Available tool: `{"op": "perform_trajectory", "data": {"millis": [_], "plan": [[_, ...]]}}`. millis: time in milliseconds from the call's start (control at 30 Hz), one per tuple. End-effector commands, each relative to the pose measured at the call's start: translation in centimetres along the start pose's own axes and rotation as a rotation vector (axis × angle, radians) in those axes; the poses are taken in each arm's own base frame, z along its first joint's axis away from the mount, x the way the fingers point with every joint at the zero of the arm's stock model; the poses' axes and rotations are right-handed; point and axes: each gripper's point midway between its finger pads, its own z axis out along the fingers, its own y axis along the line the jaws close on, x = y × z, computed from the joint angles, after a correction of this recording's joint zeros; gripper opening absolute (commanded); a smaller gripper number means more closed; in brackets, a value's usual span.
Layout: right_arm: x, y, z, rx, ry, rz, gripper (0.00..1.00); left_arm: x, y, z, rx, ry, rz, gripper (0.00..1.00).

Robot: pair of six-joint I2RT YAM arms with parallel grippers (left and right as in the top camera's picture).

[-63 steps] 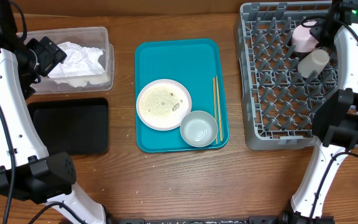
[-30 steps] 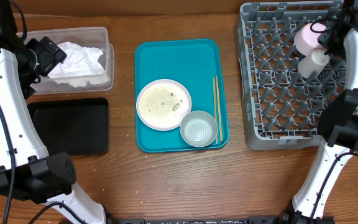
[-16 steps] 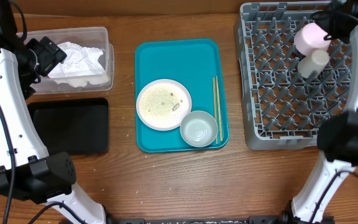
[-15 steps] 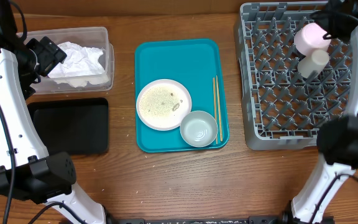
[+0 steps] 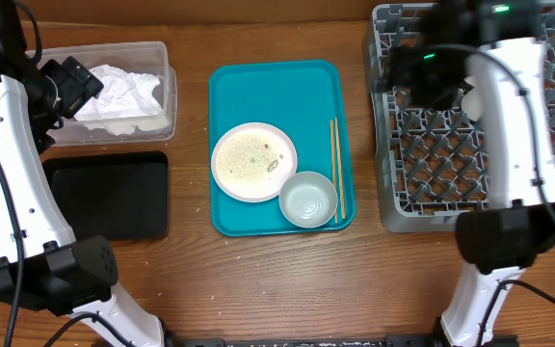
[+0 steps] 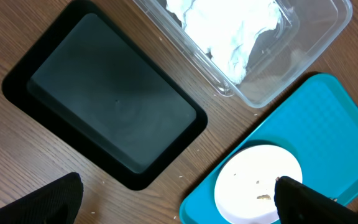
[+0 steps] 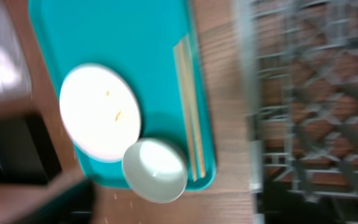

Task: Sort waste into correct bins and load items into the dishwasher
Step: 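Reach the right gripper to the tray and grasp the grey bowl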

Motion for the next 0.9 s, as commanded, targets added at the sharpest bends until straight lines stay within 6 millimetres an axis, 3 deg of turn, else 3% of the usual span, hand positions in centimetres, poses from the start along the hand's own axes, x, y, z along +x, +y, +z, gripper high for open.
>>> {"op": "perform_trajectory", "data": {"millis": [0, 100, 167, 467, 600, 867], "plan": [[3.5, 3.9, 2.9, 0.005, 0.108, -0.175, 1.00, -0.1, -0.3, 0.0, 0.003, -0.006, -0.005, 1.00], [6.1, 5.6, 5.8, 0.067, 0.170, -0.266, 0.99, -0.1, -0.3, 0.0, 0.003, -0.006, -0.006, 1.00], [8.0, 6.4, 8.4, 0.138, 0.198, -0.347, 0.93, -0.1, -0.3, 0.0, 0.003, -0.006, -0.005, 1.00], [15.3, 7.8, 16.5, 0.238, 0.301, -0.543, 0.55, -0.1, -0.3, 0.0, 0.003, -0.006, -0.005, 1.00], [17.7, 8.0, 19.0, 0.256, 0.314, -0.607, 0.46, -0.1, -0.3, 0.0, 0.003, -0.006, -0.005, 1.00], [18.8, 7.2, 20.9, 0.308, 0.297, -0.660, 0.43, -0.1, -0.3, 0.0, 0.003, -0.006, -0.005, 1.00]]}}
